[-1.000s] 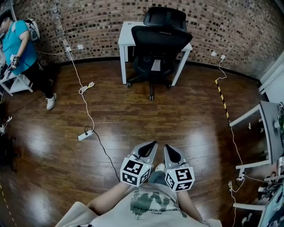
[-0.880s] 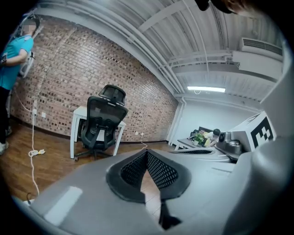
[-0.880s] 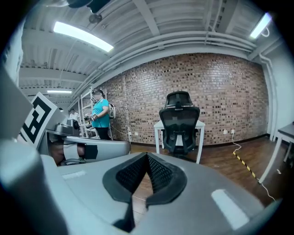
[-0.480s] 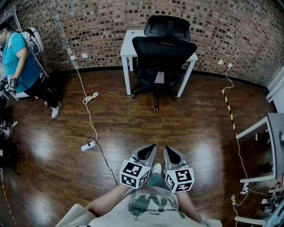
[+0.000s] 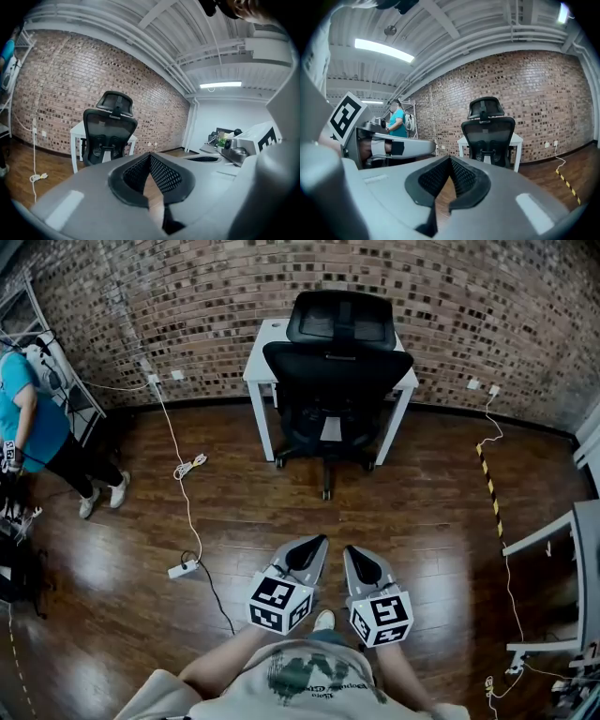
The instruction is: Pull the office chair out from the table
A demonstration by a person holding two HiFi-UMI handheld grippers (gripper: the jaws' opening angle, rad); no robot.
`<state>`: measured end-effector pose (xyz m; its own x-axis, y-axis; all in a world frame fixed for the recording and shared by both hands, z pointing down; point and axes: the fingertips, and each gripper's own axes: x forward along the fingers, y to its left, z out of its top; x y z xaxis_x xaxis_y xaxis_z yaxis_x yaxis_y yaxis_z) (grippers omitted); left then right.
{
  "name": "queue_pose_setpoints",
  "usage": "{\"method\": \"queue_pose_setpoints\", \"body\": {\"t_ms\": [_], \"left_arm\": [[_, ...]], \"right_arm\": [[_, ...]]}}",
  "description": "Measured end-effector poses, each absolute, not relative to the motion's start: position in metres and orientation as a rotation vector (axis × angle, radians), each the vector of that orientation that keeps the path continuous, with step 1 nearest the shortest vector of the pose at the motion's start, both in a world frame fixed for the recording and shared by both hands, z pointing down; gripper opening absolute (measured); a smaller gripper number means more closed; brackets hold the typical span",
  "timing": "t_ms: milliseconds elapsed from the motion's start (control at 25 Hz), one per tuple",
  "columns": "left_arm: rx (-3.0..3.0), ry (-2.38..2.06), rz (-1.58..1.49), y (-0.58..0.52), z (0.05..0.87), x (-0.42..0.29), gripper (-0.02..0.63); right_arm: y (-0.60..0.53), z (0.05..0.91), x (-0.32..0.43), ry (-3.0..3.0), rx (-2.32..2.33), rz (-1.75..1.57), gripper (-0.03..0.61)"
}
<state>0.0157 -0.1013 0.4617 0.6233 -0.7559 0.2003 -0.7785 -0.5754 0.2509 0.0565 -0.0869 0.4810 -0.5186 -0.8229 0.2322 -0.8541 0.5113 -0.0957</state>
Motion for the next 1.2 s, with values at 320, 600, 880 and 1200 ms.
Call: {"method": "queue_pose_setpoints", "body": {"t_ms": [320, 600, 880, 1200], "left_arm": [[2.618, -1.305, 0.072, -0.168, 0.425, 0.055, 0.014], [2.632, -1.388, 0.017, -0.207, 0.390, 0.059, 0.014], [2.625, -1.398, -0.032, -0.239, 0.381, 0.054, 0.014], [2.641, -1.347, -0.079, -0.310, 0.373, 0.045, 0.014]], "right_arm": [[-0.154, 0.437, 0.098, -2.691, 1.429, 0.185, 0.000], [-0.194, 0.408, 0.099, -2.795, 1.371, 0.141, 0.000], [-0.228, 0.397, 0.094, -2.825, 1.341, 0.106, 0.000], [-0.304, 0.390, 0.082, -2.793, 1.341, 0.063, 0.000]]}}
